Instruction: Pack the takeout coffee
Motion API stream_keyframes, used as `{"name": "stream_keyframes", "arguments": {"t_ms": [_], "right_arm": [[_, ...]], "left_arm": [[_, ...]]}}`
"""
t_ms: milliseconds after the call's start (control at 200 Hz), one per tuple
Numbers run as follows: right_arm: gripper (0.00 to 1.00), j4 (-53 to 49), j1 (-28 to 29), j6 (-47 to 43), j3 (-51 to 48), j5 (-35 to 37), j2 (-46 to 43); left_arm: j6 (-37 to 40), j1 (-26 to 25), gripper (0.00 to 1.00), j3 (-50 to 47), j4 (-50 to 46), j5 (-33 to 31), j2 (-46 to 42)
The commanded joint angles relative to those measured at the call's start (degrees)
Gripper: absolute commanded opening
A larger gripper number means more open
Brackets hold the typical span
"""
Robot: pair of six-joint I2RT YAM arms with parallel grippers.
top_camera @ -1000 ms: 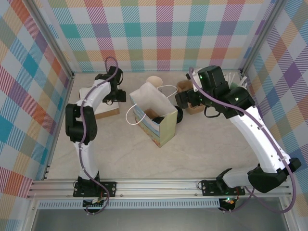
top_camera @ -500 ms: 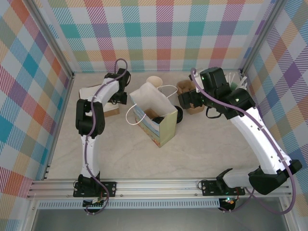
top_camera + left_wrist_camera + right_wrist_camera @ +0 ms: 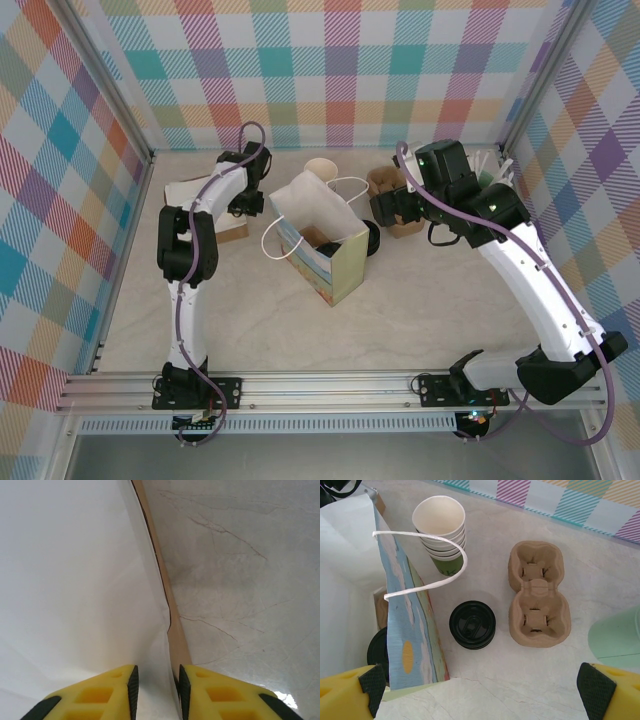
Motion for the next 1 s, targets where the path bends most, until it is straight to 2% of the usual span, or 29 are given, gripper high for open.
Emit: {"name": "stream_keyframes", "arguments": {"t_ms": [0,655,895,995], "right_arm": [[1.00,1.75,-0.41,1.15,-0.22,-0.53,0.23],[1.00,1.41,-0.41,1.41,-0.47,-0.84,1.11],[1.00,1.40,-0.41,1.50,-0.56,-0.80,1.02],[1.00,1.36,-0.42,1.50,-0.65,-0.64,0.85]], "left_arm": [[0.28,-0.50,0.26,1.43,-1.82,-0.50,-1.59],[1.28,-0.33,0.23,2.98,-1.99,-1.86,-4.05],[1.54,-0.02,0.16,2.67,-2.17,-1.88,-4.10],[1.57,0.09,0.10,2.24,-2.17,-1.80,-4.01]]}}
